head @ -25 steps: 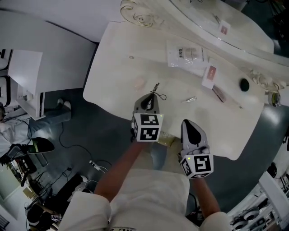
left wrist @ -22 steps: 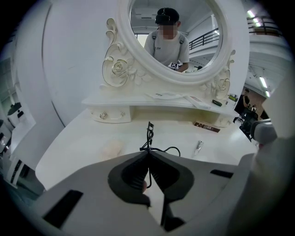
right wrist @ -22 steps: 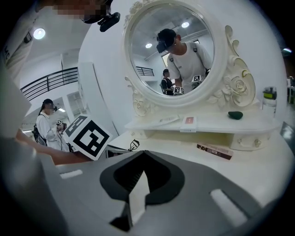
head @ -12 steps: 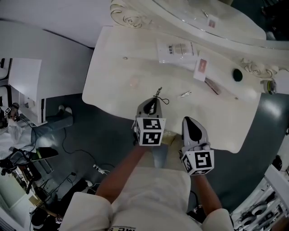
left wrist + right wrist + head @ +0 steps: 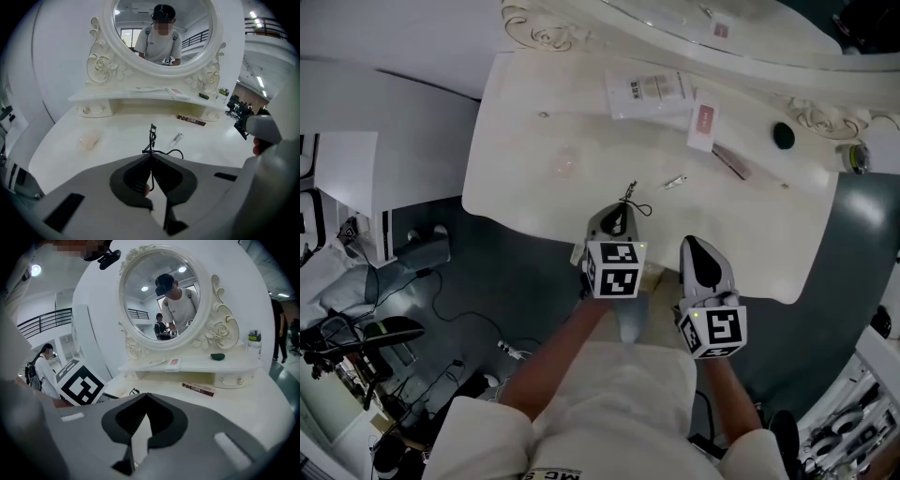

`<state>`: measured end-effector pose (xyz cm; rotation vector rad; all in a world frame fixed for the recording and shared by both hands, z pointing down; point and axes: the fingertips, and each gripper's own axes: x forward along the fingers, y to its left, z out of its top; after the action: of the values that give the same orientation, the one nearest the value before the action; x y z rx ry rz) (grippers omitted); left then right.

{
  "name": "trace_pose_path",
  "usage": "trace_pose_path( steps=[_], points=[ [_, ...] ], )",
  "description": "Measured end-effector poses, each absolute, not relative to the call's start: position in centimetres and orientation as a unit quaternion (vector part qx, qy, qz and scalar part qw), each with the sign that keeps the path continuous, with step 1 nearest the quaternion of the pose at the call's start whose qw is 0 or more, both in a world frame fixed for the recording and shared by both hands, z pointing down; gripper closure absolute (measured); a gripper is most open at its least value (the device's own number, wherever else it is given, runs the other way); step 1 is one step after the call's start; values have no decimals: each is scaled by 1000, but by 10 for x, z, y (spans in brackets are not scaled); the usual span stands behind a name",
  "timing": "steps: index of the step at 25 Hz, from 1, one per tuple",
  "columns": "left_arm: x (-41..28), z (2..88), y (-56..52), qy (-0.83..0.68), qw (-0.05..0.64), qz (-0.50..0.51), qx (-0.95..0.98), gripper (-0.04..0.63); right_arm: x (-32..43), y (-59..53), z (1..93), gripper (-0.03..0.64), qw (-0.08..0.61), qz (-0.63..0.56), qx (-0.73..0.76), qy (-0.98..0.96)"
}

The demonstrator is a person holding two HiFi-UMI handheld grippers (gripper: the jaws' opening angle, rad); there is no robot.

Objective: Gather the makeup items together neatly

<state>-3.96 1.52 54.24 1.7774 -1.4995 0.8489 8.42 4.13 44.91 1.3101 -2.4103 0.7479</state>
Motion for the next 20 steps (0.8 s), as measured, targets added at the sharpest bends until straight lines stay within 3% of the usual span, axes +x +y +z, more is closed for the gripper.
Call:
trace_pose_path(
  steps=[20],
  points=[
    [-37, 586, 37, -558, 374, 364, 645, 578, 91, 51, 457, 614, 150, 270, 460, -833]
  ],
)
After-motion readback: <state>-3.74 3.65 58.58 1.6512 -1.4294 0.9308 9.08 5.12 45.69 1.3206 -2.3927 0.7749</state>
